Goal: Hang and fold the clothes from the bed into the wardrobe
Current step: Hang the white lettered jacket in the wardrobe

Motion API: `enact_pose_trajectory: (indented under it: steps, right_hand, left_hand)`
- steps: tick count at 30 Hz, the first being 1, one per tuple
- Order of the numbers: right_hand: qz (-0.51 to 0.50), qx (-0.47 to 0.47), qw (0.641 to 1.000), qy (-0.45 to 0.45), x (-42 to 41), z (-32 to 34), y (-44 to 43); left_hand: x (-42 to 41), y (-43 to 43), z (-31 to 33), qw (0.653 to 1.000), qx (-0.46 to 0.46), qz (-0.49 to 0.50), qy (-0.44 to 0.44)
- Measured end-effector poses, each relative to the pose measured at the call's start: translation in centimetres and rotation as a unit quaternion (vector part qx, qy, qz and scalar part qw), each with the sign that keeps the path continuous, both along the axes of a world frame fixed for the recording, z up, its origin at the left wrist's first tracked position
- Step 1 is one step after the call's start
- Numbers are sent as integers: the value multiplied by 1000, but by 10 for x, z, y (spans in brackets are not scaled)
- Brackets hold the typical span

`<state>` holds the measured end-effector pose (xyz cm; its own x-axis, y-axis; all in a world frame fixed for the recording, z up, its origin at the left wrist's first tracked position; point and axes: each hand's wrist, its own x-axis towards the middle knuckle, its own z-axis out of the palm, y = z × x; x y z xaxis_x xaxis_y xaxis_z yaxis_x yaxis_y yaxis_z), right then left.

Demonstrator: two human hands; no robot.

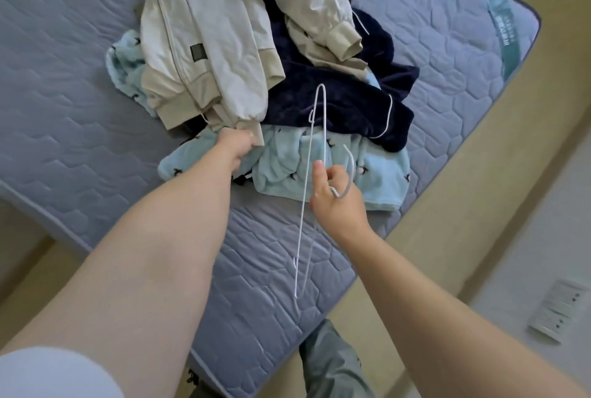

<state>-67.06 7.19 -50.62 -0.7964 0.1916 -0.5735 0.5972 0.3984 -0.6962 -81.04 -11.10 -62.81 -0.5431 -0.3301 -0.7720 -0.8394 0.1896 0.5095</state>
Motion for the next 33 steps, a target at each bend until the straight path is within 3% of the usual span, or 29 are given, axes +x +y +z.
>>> enact_pose_trajectory:
  steps: [2,4,6,9,12,19,23,26,28,30,33]
  right_hand:
    - [7,-3,1000,-2,2,10,-1]
    - [16,8,1000,6,2,24,-5]
    - [27,26,999,19,3,41,-11]
    - [36,33,998,31,5,69,-29]
    - [35,27,999,22,7,98,-52]
    - [-32,-51,997,-46,38,173,-119]
    - [-67,-83,992,-69,69,203,-170]
    - [-161,-229,955,-99,95,217,-201]
    - [-173,-279,938,-110,113,223,-220]
    - [-151,-251,951,-101,131,226,-240]
    - [-83,-124,988,-50,158,231,-260]
  left_hand:
    - [1,-14,20,992,-74,86,51]
    - [5,-27,50,984,-91,139,63]
    - [16,-37,82,990,-40,123,56]
    - [51,-45,140,990,116,53,53]
    - [97,-59,193,983,167,-19,68]
    - [193,-136,299,973,175,81,128]
    - [249,-172,348,956,238,112,133]
    - [292,-195,370,947,296,65,106]
    - [316,-212,380,941,328,28,83]
    - [334,-225,387,950,306,-20,60]
    - [351,-243,392,970,197,-133,40]
